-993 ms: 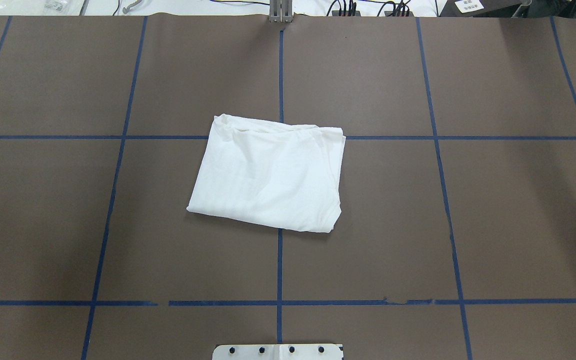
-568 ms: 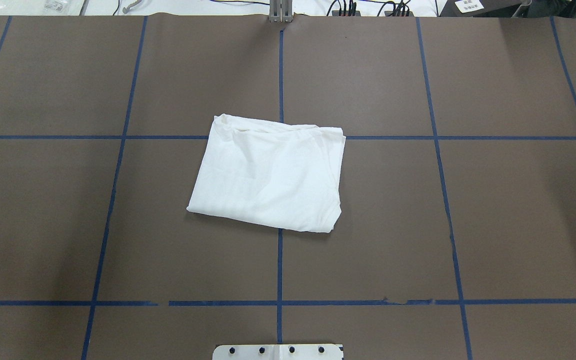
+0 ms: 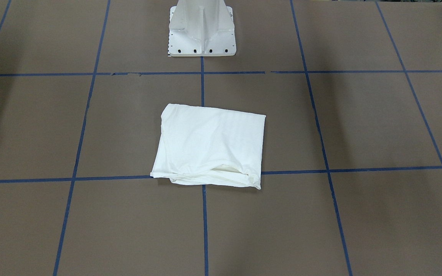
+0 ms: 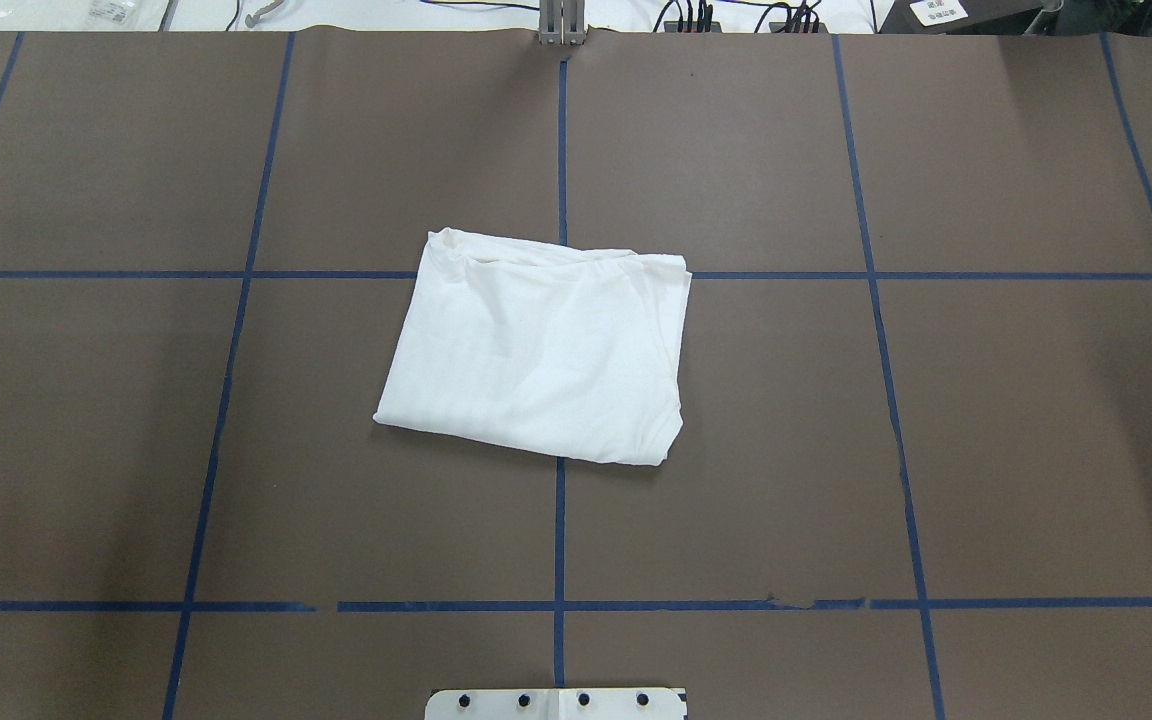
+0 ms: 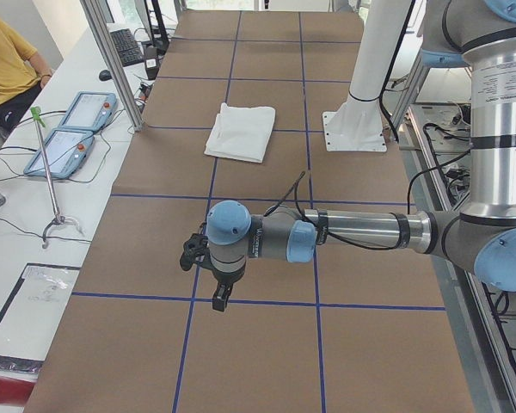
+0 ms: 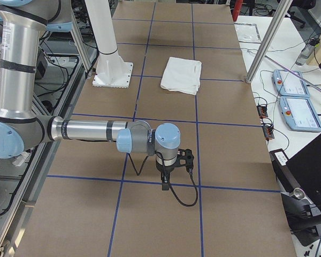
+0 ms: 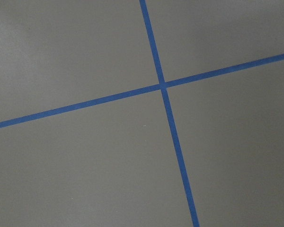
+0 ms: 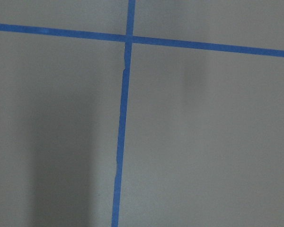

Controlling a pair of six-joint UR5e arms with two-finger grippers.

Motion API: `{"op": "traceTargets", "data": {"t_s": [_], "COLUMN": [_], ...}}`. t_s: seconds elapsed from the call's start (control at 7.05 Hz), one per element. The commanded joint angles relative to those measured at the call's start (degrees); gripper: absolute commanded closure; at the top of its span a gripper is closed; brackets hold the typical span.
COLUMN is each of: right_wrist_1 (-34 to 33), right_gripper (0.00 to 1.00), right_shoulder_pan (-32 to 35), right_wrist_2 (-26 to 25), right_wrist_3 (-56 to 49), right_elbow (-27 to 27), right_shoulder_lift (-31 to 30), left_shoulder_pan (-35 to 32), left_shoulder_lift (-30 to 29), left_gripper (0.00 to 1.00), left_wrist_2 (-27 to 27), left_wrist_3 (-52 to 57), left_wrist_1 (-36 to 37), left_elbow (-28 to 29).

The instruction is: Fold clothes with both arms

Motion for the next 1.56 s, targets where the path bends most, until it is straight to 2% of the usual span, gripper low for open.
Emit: {"op": "traceTargets", "data": {"t_s": [0.0,1.14,1.42], "right_wrist_1": [0.1,0.4,0.4], "right_gripper": [0.0,0.0,0.0], "right_shoulder_pan": [0.0,0.0,0.1], "right_wrist_2": [0.1,1.5,1.5], "right_wrist_3": [0.0,-0.7,-0.8], "right_elbow": [0.0,0.0,1.6], "right_shoulder_lift": [-0.1,0.3,-0.3], "left_shoulder_pan": [0.0,0.0,0.0], "left_shoulder_lift": [0.8,1.4,1.7], "left_gripper": [0.0,0.0,0.0], "left_wrist_2": [0.1,1.1,0.7], "left_wrist_3": [0.1,0.0,0.1], "left_wrist_1": [-0.3,-0.4,-0.4], "left_elbow": [0.0,-1.0,-1.1]}}
